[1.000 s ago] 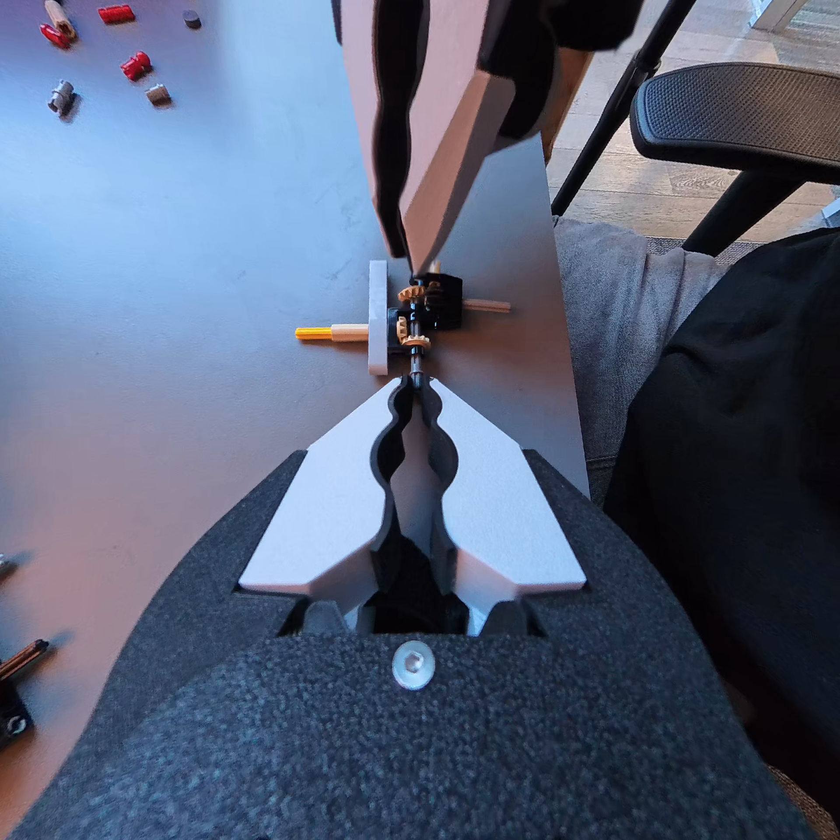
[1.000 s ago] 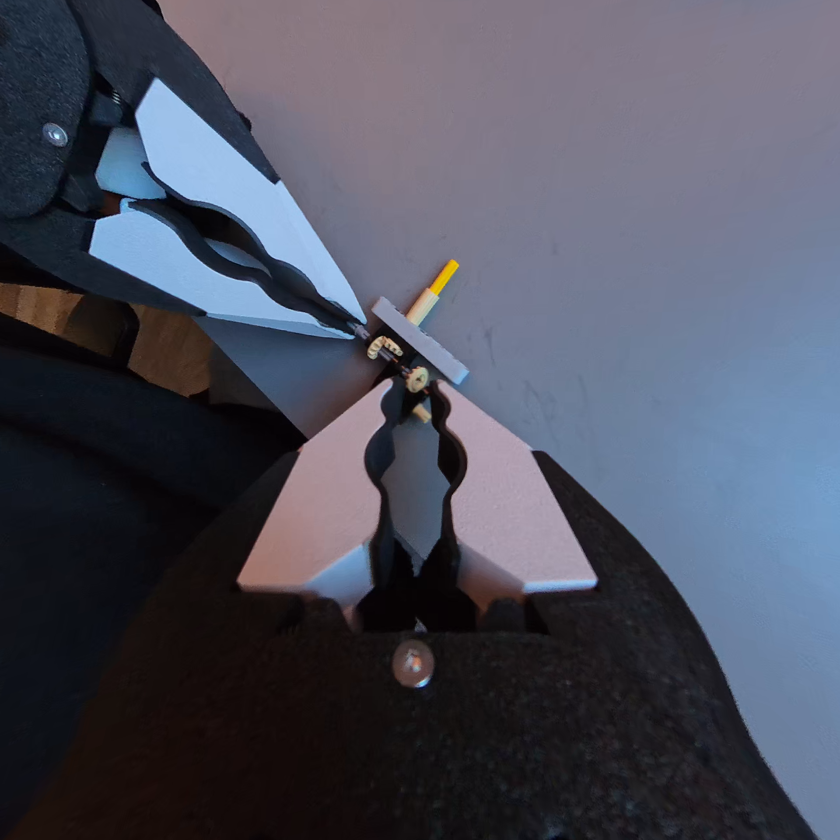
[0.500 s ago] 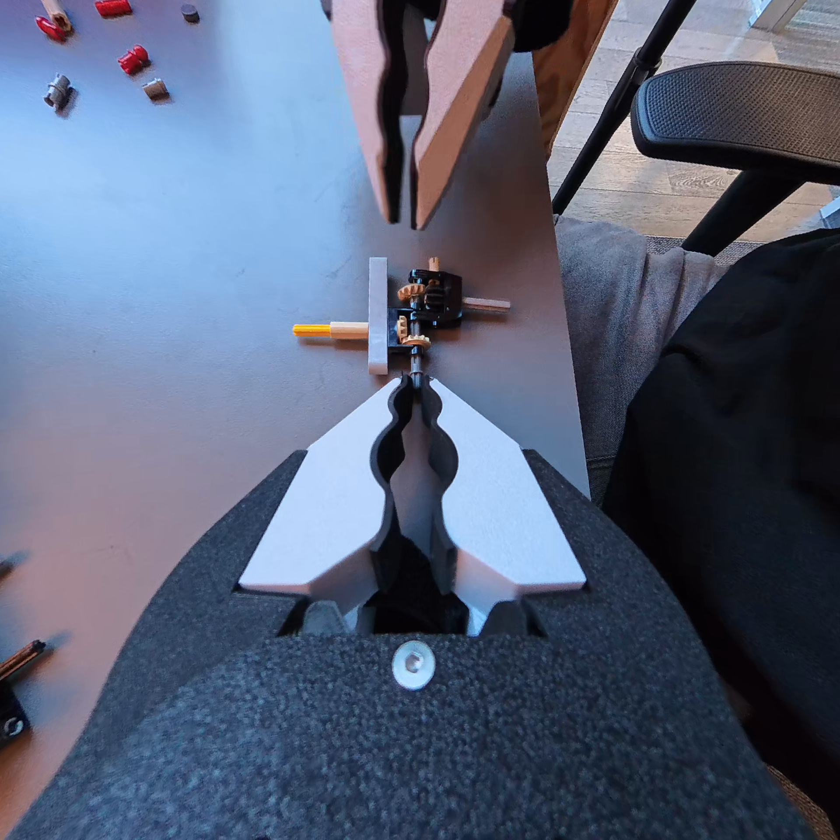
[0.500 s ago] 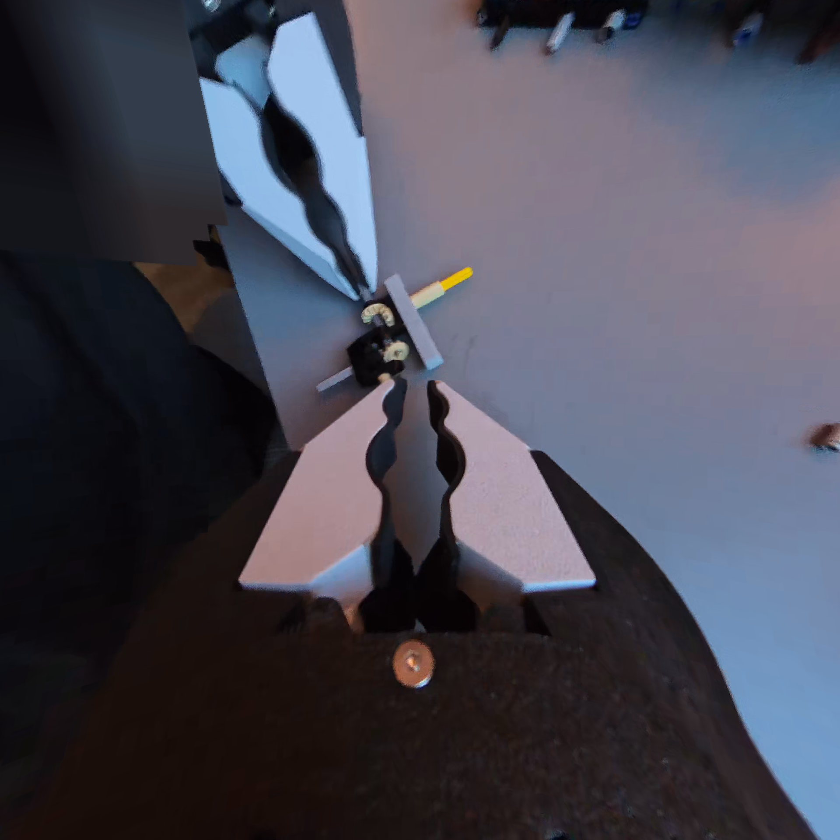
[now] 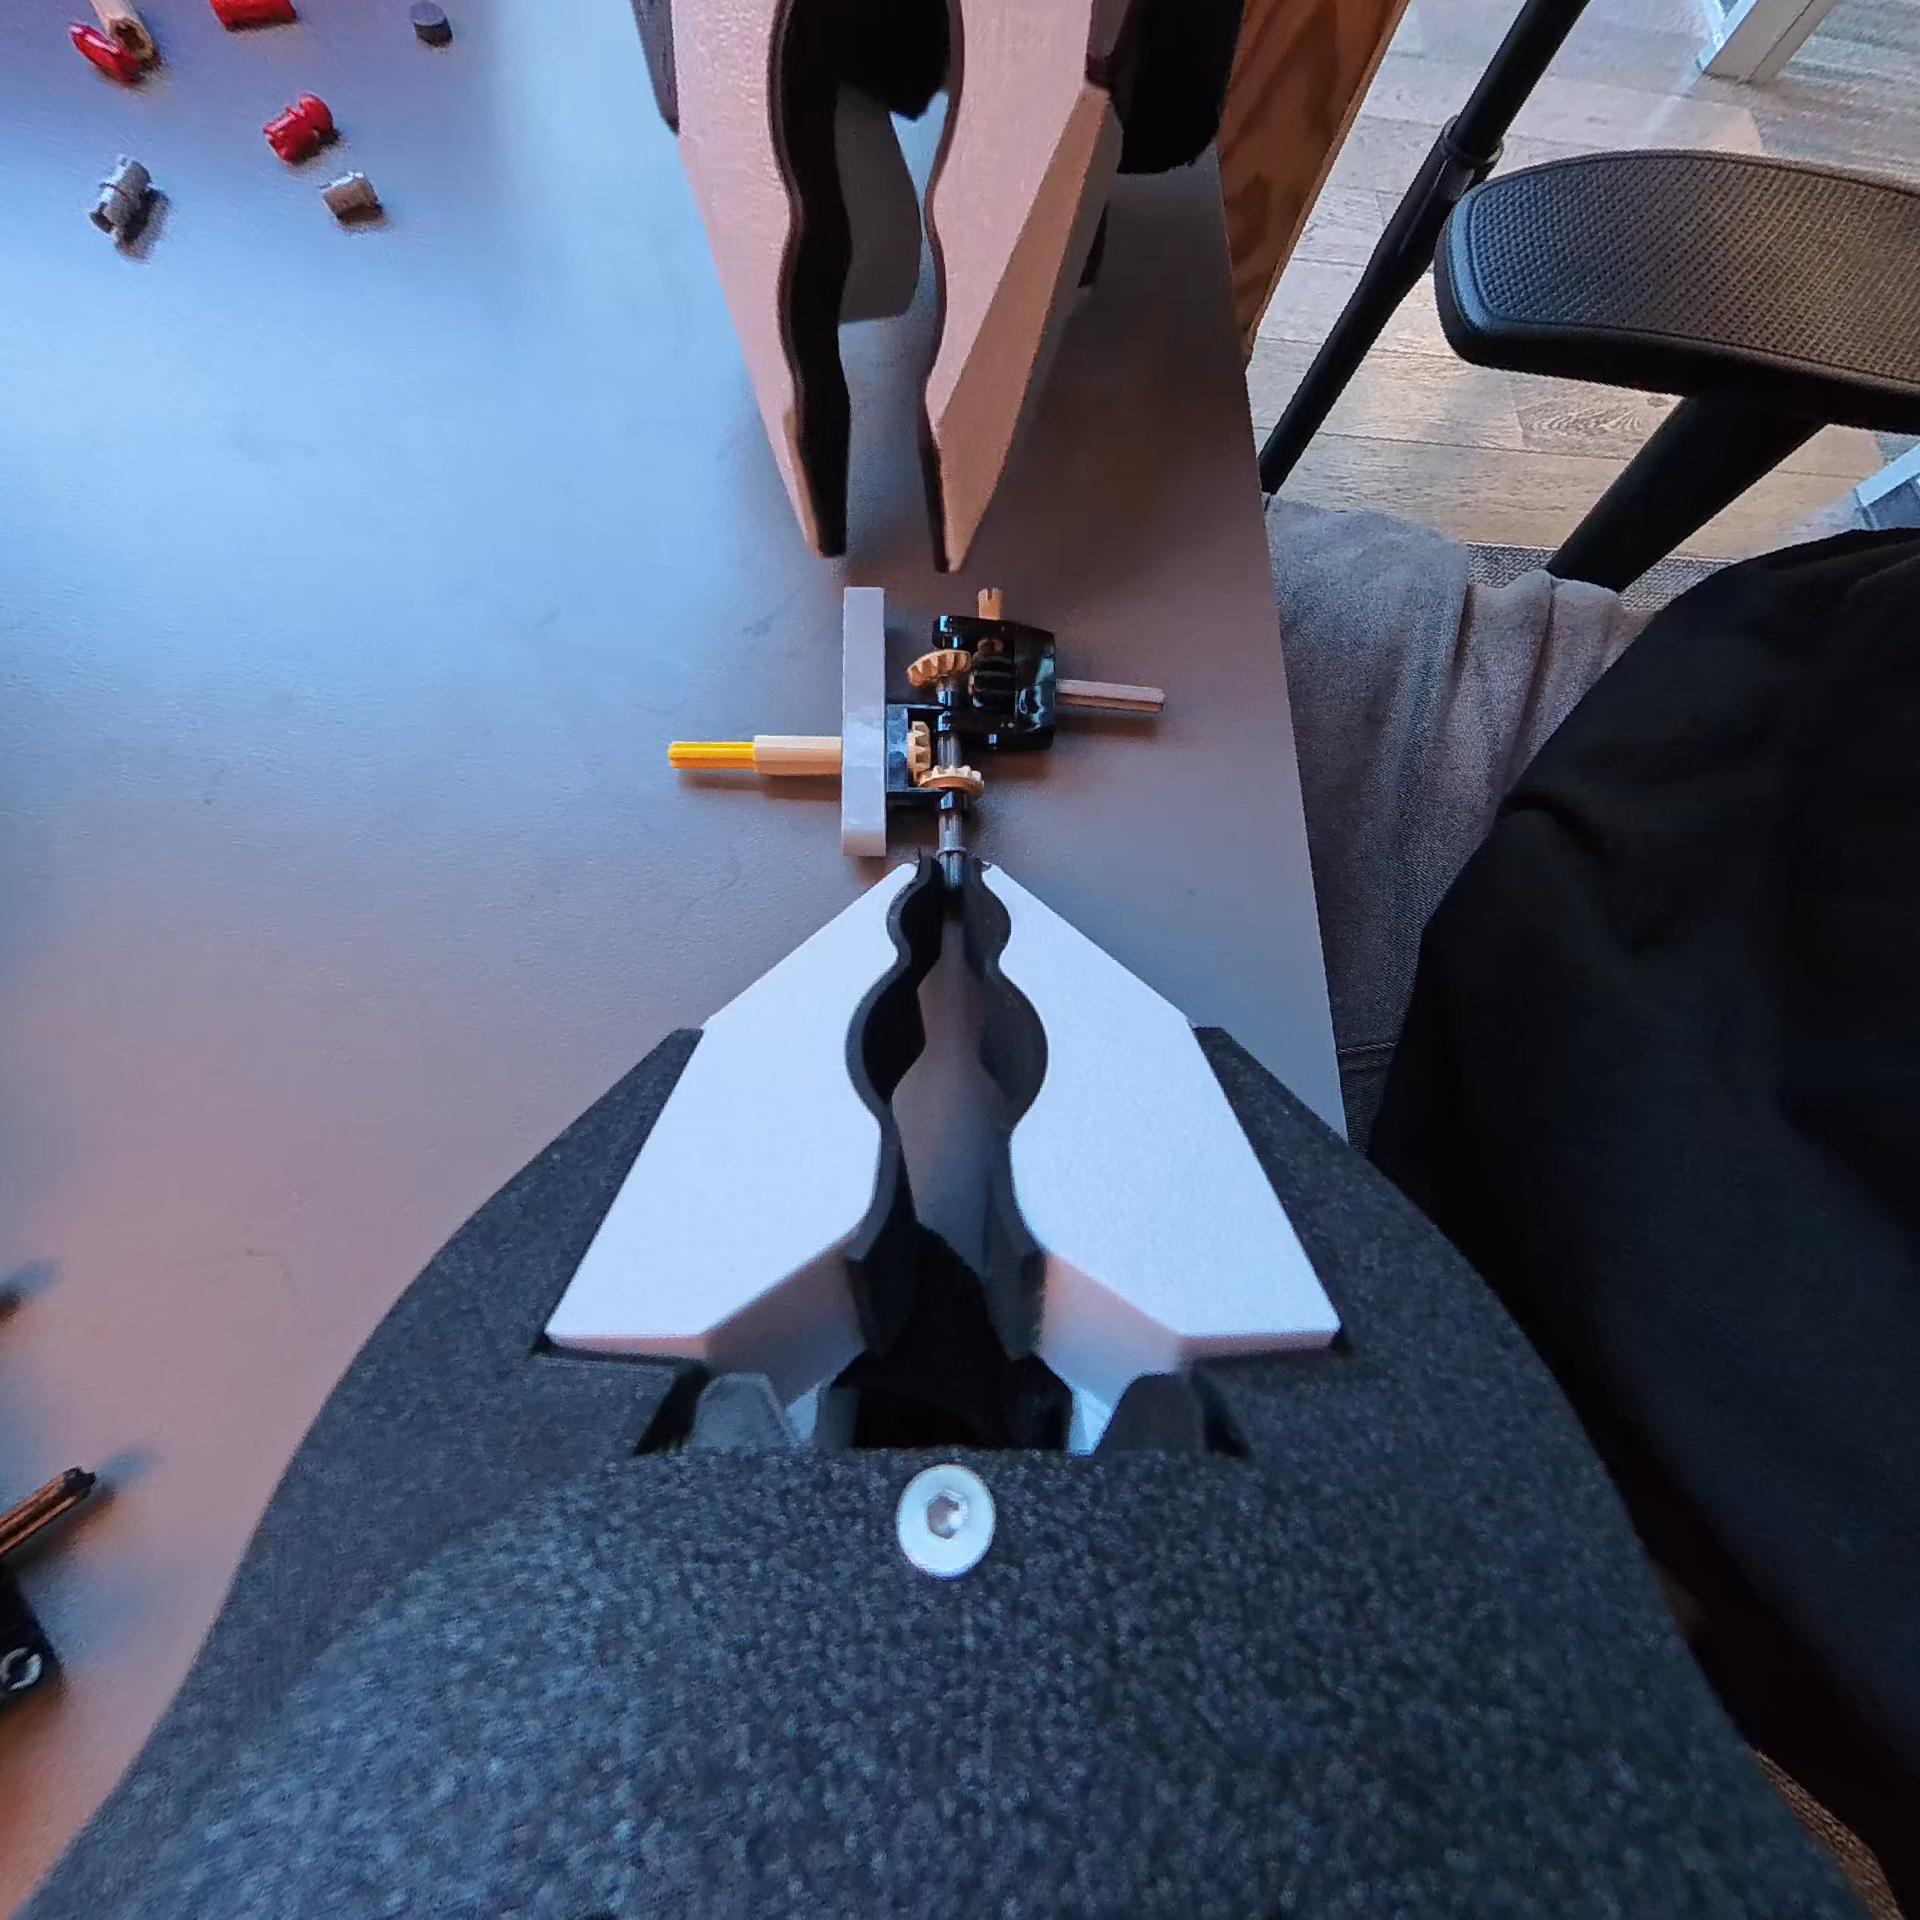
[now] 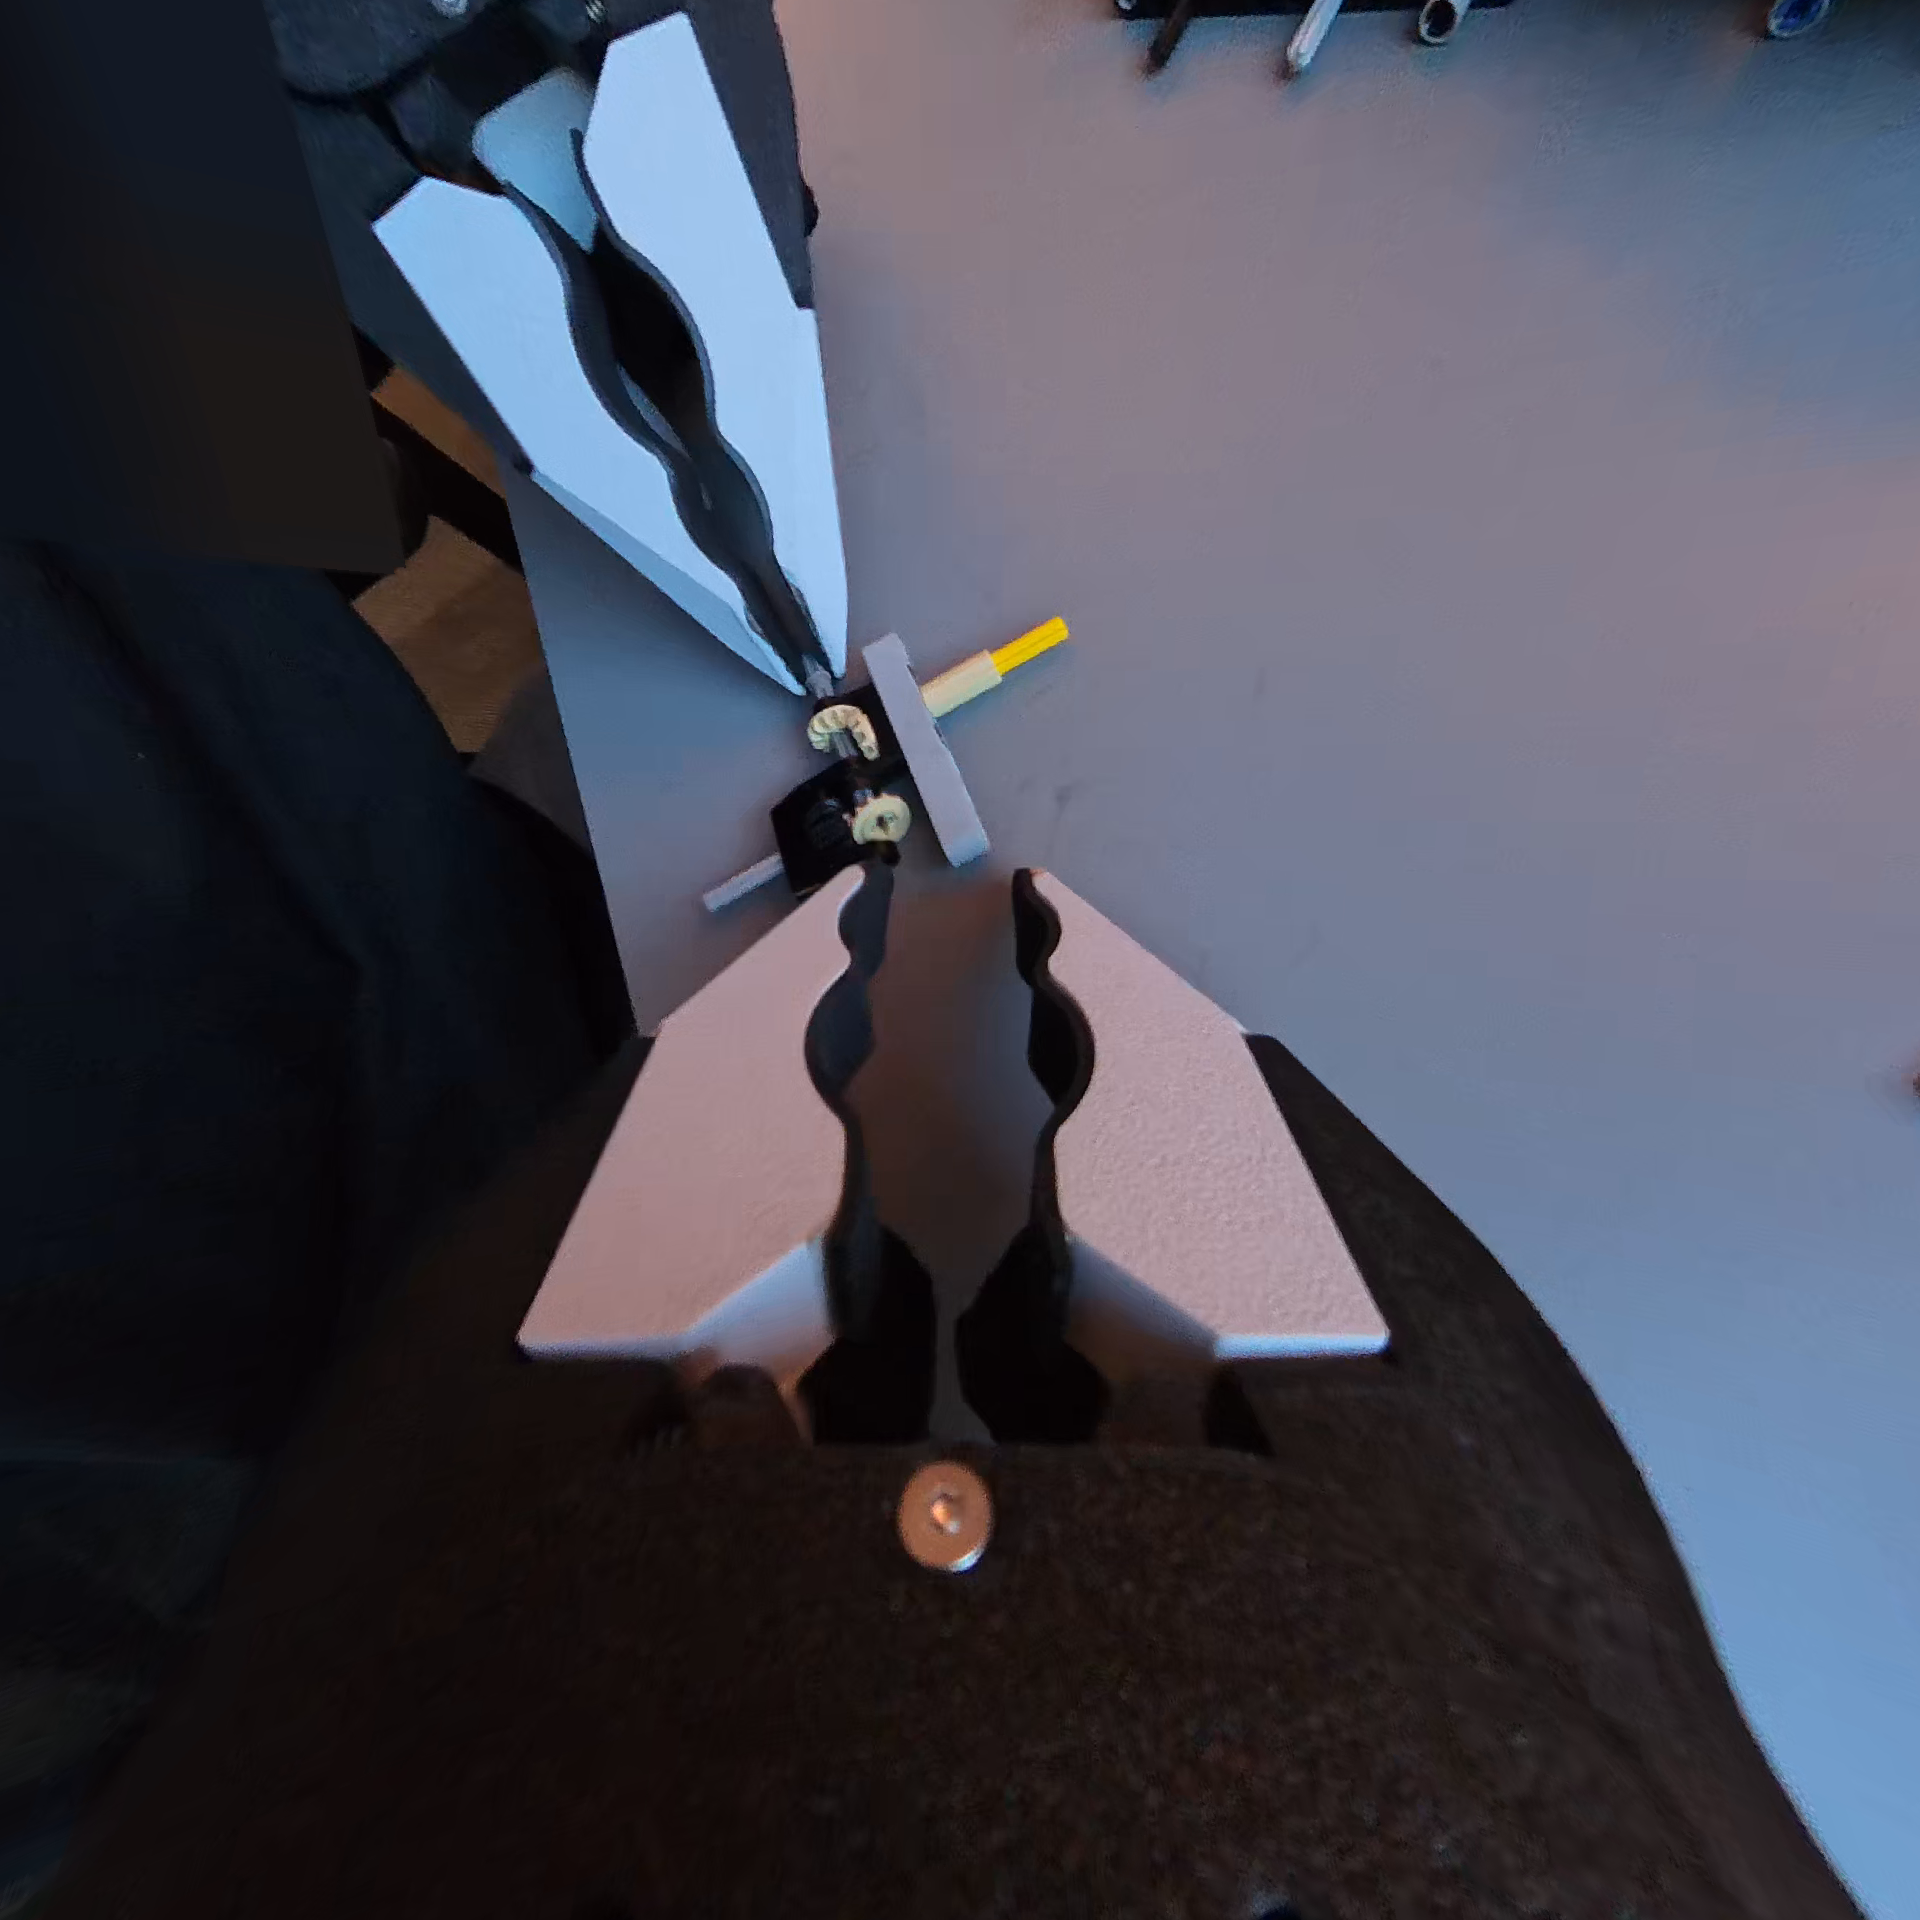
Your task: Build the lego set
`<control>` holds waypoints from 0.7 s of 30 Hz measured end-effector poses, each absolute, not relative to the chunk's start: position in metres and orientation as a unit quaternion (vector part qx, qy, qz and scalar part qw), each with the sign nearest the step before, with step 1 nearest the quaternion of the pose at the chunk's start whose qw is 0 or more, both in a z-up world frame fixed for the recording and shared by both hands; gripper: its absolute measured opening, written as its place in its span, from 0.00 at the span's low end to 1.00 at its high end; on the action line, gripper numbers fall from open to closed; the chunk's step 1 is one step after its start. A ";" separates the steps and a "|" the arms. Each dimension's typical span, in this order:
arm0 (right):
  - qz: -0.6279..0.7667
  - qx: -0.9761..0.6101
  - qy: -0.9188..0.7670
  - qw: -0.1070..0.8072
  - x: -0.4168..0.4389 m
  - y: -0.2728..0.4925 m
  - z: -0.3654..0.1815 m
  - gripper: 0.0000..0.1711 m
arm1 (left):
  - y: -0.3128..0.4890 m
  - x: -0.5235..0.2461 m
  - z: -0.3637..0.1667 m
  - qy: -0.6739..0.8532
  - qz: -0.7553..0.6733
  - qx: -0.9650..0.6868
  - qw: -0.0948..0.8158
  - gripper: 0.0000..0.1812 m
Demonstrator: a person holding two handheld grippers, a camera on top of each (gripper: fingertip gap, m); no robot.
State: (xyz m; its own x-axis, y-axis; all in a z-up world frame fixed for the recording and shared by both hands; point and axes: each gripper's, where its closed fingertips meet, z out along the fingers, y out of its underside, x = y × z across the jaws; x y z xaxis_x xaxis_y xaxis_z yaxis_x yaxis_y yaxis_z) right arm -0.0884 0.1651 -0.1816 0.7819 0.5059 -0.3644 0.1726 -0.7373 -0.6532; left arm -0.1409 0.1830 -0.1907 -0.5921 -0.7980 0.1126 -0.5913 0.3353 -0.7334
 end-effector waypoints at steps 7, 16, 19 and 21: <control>0.271 -0.884 -0.234 0.300 -0.093 0.170 -0.186 0.10 | 0.183 -0.141 -0.191 0.805 -0.384 -0.432 0.133 0.01; 0.281 -0.875 -0.252 0.304 -0.091 0.176 -0.186 0.09 | 0.183 -0.141 -0.191 0.805 -0.385 -0.432 0.131 0.00; 0.282 -0.872 -0.263 0.303 -0.092 0.175 -0.186 0.08 | 0.183 -0.141 -0.191 0.805 -0.385 -0.433 0.131 0.00; 0.284 -0.870 -0.267 0.302 -0.093 0.175 -0.187 0.06 | 0.183 -0.141 -0.191 0.805 -0.385 -0.433 0.131 0.00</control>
